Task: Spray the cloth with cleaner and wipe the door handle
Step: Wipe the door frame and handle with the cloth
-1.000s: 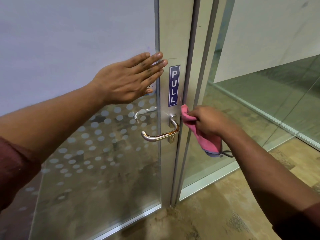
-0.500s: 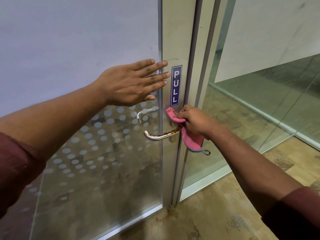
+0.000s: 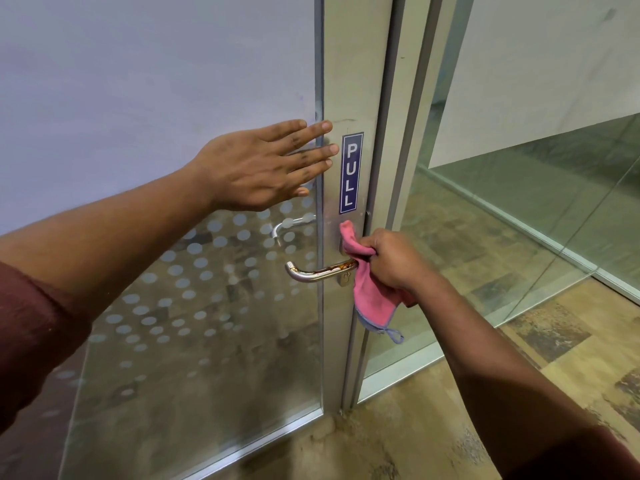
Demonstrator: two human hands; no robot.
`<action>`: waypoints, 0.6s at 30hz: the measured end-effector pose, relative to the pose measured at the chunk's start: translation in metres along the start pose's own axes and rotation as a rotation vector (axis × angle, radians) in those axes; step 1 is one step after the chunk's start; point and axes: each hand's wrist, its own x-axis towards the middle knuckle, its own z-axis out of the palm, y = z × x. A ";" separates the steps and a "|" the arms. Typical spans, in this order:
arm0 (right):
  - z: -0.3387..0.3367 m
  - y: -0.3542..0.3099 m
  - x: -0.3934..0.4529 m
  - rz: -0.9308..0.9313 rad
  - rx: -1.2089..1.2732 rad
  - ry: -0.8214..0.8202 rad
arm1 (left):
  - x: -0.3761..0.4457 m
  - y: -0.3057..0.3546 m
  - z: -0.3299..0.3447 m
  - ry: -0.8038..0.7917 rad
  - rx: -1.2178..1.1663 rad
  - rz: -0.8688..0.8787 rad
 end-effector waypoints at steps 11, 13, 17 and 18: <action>0.011 -0.012 -0.020 0.051 -0.007 0.056 | 0.000 0.001 -0.008 -0.040 0.032 -0.018; 0.012 -0.015 -0.021 0.036 -0.025 0.049 | 0.001 0.001 -0.009 -0.043 0.030 -0.017; 0.016 -0.021 -0.024 0.015 -0.006 0.035 | 0.001 0.001 -0.010 -0.055 0.042 -0.024; 0.018 -0.024 -0.025 0.015 -0.002 0.035 | 0.001 0.001 -0.010 -0.058 0.043 -0.022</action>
